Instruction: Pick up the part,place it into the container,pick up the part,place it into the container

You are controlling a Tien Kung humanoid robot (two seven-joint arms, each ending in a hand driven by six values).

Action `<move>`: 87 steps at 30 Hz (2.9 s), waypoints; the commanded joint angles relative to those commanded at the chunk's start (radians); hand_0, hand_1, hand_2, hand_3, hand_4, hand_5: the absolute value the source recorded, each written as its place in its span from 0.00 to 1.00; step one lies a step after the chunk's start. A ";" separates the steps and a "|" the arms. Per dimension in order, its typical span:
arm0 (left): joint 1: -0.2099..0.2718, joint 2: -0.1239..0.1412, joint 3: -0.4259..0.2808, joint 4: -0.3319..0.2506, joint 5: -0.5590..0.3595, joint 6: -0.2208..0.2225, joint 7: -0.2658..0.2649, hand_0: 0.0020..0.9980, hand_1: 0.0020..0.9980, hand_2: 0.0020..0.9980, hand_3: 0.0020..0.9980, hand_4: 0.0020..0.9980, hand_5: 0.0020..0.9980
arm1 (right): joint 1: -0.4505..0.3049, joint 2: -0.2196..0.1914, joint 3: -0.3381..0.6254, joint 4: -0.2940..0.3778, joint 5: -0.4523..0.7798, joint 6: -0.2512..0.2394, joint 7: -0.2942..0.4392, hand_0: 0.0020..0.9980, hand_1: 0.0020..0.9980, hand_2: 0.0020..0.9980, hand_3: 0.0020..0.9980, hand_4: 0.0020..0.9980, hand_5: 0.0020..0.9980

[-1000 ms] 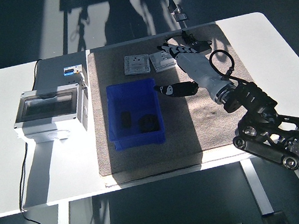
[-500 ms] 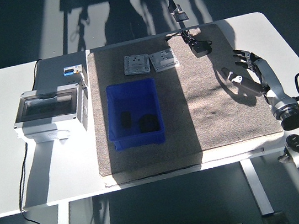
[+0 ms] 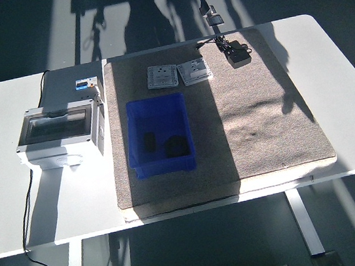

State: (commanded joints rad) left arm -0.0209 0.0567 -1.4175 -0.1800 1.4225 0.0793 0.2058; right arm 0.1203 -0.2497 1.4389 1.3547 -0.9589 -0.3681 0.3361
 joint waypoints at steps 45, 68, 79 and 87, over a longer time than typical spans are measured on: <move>0.098 0.056 0.276 0.000 -0.405 0.091 -0.157 0.70 0.64 0.68 0.67 0.68 0.59 | -0.075 0.043 0.048 0.021 0.040 0.036 -0.022 0.98 0.90 0.87 0.91 1.00 0.77; 0.053 0.054 0.194 0.000 -0.271 0.074 -0.118 0.69 0.64 0.66 0.66 0.67 0.59 | -0.069 0.034 0.099 0.012 0.076 -0.012 0.006 0.81 0.58 0.64 0.63 0.96 0.67; 0.136 0.060 0.472 0.000 -0.588 0.071 -0.253 0.69 0.64 0.66 0.66 0.68 0.55 | -0.071 0.026 0.110 0.008 0.074 -0.018 0.003 0.79 0.57 0.63 0.61 0.94 0.67; 0.148 0.051 0.510 0.000 -0.702 0.064 -0.265 0.68 0.65 0.67 0.66 0.69 0.58 | -0.065 0.020 0.101 0.006 0.062 -0.019 -0.004 0.79 0.57 0.63 0.61 0.95 0.69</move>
State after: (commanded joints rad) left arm 0.1275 0.1078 -0.9079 -0.1800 0.7203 0.1433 -0.0595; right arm 0.0552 -0.2299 1.5398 1.3604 -0.8968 -0.3867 0.3320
